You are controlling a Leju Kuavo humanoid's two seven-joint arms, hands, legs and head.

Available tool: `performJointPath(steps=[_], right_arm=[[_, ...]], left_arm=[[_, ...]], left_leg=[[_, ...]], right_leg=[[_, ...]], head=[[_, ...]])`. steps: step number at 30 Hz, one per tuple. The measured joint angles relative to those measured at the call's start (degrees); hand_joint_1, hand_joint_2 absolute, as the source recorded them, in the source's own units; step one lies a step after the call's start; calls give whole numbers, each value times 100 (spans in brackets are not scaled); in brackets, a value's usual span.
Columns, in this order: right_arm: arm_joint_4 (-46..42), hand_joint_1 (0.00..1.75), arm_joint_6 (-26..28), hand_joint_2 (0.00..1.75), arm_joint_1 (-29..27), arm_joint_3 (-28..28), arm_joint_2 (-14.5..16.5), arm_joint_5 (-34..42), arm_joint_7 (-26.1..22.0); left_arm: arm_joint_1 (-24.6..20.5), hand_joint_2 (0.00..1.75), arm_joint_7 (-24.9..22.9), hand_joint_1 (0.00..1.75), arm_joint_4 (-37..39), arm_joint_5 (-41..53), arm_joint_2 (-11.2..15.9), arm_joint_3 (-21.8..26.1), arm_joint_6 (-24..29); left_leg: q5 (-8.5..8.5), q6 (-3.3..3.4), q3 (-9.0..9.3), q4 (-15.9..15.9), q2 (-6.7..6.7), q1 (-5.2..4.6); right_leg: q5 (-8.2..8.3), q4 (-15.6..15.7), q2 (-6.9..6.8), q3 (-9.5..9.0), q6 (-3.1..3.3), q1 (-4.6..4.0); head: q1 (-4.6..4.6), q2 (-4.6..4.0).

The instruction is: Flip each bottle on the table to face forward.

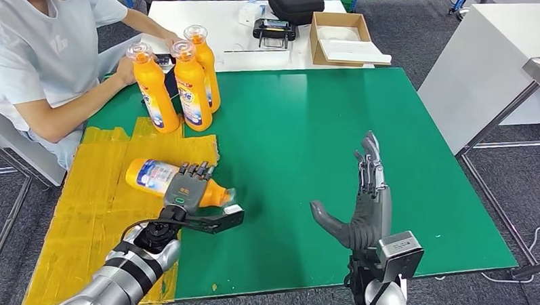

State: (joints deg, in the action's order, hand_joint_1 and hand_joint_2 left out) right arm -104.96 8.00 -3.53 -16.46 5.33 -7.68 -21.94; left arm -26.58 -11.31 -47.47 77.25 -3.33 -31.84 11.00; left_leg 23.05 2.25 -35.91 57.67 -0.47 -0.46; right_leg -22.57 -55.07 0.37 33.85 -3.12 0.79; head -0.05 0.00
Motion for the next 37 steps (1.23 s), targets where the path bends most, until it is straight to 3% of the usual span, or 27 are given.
performJointPath(steps=[5,9,15,22,26,28,31,37], right_arm=[[0,0,3,175,1,0,0,15,-1],[0,0,37,175,-38,1,-2,4,-23],[2,0,121,175,-166,2,-28,-22,-47],[6,0,186,175,-273,2,-62,-38,-86],[7,0,183,175,-392,7,-127,2,-133],[5,0,107,175,-480,17,-194,82,-155],[4,0,-34,175,-614,54,-288,205,-155],[4,0,-355,175,-1015,257,-546,315,-8]], left_arm=[[19,175,21,0,36,-52,-65,87,97],[231,175,201,0,-107,-247,-69,277,665],[792,175,645,0,-994,-668,-68,753,1523],[1288,175,1420,0,-1849,-1772,-80,1144,1802],[1676,175,2618,0,-2533,-3906,-87,1334,1322],[1891,175,2971,0,-2916,-4575,-72,1405,1045],[2165,175,3149,0,-3383,-5267,-29,1488,466],[2759,175,3158,0,-4106,-7043,143,1556,-1430]], left_leg=[[-4,3,-1,0,0,-1],[-4,3,-7,0,10,0],[0,0,-20,0,12,0],[0,0,-32,0,13,0],[1,0,-33,0,13,0],[2,0,-36,0,13,0],[3,-1,-39,0,13,-1],[8,-4,-40,0,13,-1]], right_leg=[[3,0,0,-2,-3,0],[3,0,1,7,-4,0],[1,-1,1,22,-3,0],[1,-1,1,34,-2,0],[1,-1,1,35,-2,0],[0,0,1,37,-2,0],[-1,0,1,40,-1,0],[-4,0,1,44,0,0]], head=[[0,0],[0,0],[-1,0],[0,0],[0,0],[-1,0],[-1,0],[1,0]])
